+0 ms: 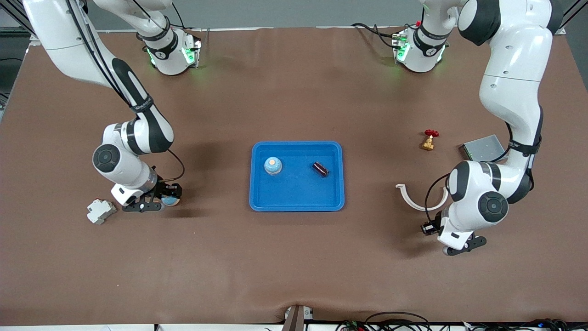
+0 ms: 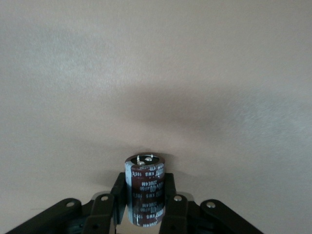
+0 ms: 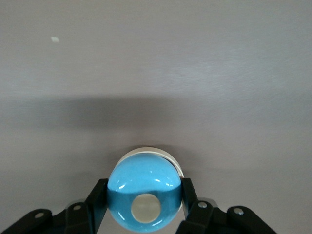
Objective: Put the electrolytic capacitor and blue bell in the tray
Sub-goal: 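Carry the bell and capacitor over the blue tray with both grippers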
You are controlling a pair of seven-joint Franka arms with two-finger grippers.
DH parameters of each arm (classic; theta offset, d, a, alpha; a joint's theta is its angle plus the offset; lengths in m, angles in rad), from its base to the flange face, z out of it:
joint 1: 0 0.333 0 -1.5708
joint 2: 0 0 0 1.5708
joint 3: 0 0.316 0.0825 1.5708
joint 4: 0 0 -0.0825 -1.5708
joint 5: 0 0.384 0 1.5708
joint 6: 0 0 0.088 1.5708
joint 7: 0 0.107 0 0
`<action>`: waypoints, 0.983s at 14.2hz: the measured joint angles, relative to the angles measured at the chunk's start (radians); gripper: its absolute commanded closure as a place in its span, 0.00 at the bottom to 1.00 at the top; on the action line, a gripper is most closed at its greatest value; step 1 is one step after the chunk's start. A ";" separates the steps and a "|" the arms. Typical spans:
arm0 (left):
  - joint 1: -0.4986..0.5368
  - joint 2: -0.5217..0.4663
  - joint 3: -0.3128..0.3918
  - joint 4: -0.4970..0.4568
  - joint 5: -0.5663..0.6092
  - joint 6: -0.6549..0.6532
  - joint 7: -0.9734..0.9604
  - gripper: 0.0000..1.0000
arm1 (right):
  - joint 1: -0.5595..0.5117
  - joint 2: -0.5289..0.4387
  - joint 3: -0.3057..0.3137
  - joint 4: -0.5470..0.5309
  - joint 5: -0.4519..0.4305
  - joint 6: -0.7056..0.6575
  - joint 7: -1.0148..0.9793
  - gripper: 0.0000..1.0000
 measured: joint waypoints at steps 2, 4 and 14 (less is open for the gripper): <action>-0.001 -0.018 -0.007 0.013 -0.006 -0.022 -0.005 1.00 | 0.044 -0.012 0.035 0.030 0.000 -0.041 0.146 1.00; -0.005 -0.057 -0.016 0.019 -0.021 -0.084 -0.043 1.00 | 0.100 -0.016 0.072 0.046 0.000 -0.046 0.315 1.00; -0.296 -0.158 -0.089 0.091 -0.033 -0.235 -0.600 1.00 | 0.401 0.112 0.092 0.268 -0.005 -0.063 0.845 1.00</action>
